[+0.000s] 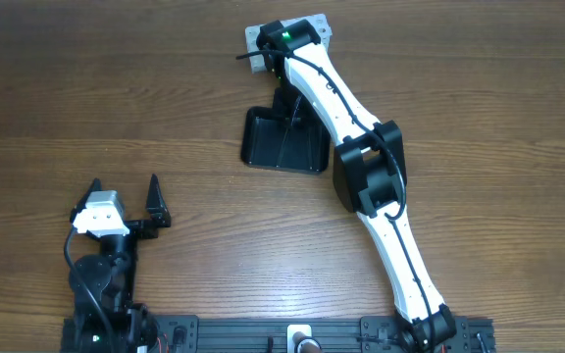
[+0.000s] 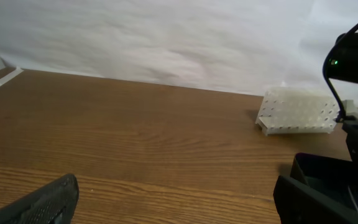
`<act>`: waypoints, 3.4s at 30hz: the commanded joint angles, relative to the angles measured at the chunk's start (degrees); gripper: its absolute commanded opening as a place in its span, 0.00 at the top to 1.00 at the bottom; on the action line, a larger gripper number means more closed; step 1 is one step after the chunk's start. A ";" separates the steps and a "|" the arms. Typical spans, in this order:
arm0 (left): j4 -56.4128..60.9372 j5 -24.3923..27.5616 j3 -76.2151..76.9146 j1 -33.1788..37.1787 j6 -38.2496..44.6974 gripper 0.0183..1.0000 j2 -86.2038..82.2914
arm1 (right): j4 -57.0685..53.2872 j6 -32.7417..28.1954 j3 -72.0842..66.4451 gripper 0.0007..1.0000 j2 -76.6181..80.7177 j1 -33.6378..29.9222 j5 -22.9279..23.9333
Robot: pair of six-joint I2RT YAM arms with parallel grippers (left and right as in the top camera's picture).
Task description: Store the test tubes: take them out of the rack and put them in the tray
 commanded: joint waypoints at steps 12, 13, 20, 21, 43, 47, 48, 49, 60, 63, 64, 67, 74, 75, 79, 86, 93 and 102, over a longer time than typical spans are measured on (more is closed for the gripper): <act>-0.20 0.76 -0.24 0.26 0.85 0.00 -0.39 | -5.01 -7.91 -0.17 0.27 -21.94 -1.75 4.74; -0.20 0.76 -0.24 0.26 0.85 0.00 -0.39 | -5.64 -9.68 -0.17 0.21 -23.32 -1.81 5.42; -0.20 0.76 -0.24 0.26 0.85 0.00 -0.39 | -8.46 -18.08 -0.50 0.01 -32.39 -3.04 6.97; -0.20 0.76 -0.24 0.24 0.85 0.00 -0.39 | -8.48 -18.10 -0.55 0.01 -33.62 -3.34 6.93; -0.20 0.76 -0.26 0.26 0.85 0.00 -0.39 | 3.23 -18.97 -51.89 0.01 -83.06 -17.53 9.99; -0.20 0.76 -0.24 0.24 0.85 0.00 -0.39 | 11.65 -18.97 -66.25 0.01 -93.07 -20.63 9.75; -0.20 0.76 -0.24 0.24 0.85 0.00 -0.39 | 13.79 -18.97 -69.44 0.01 -95.25 -21.11 9.66; -0.20 0.76 -0.24 0.26 0.85 0.00 -0.39 | 16.44 -18.99 -73.07 0.01 -97.72 -21.64 9.57; -0.20 0.76 -0.24 0.26 0.85 0.00 -0.39 | 54.75 -38.42 -102.29 0.01 -113.35 -22.77 -0.09; -0.20 0.76 -0.24 0.26 0.85 0.00 -0.39 | 67.98 -46.80 -108.89 0.01 -114.01 -22.77 0.04; -0.20 0.76 -0.24 0.26 0.85 0.00 -0.39 | 72.61 -49.37 -111.03 0.01 -114.03 -22.77 0.37; -0.20 0.76 -0.24 0.26 0.85 0.00 -0.39 | 82.27 -51.95 -116.65 0.01 -114.03 -22.77 0.39; -0.20 0.76 -0.24 0.26 0.85 0.00 -0.39 | 103.71 -51.93 -128.63 0.01 -114.03 -22.77 0.35; -0.20 0.76 -0.24 0.26 0.85 0.00 -0.39 | 107.89 -51.93 -130.51 0.01 -114.03 -22.77 0.35; -0.20 0.76 -0.24 0.26 0.85 0.00 -0.39 | 120.63 -51.93 -137.09 0.01 -114.03 -22.77 0.35; -0.20 0.76 -0.24 0.26 0.85 0.00 -0.39 | 125.81 -51.93 -141.20 0.01 -114.03 -23.08 0.35; -0.20 0.76 -0.24 0.26 0.85 0.00 -0.39 | 125.02 -51.93 -141.20 0.01 -118.73 -23.37 0.35; -0.20 0.76 -0.24 0.24 0.85 0.00 -0.39 | 105.68 -51.93 -141.20 0.01 -130.42 -23.37 0.35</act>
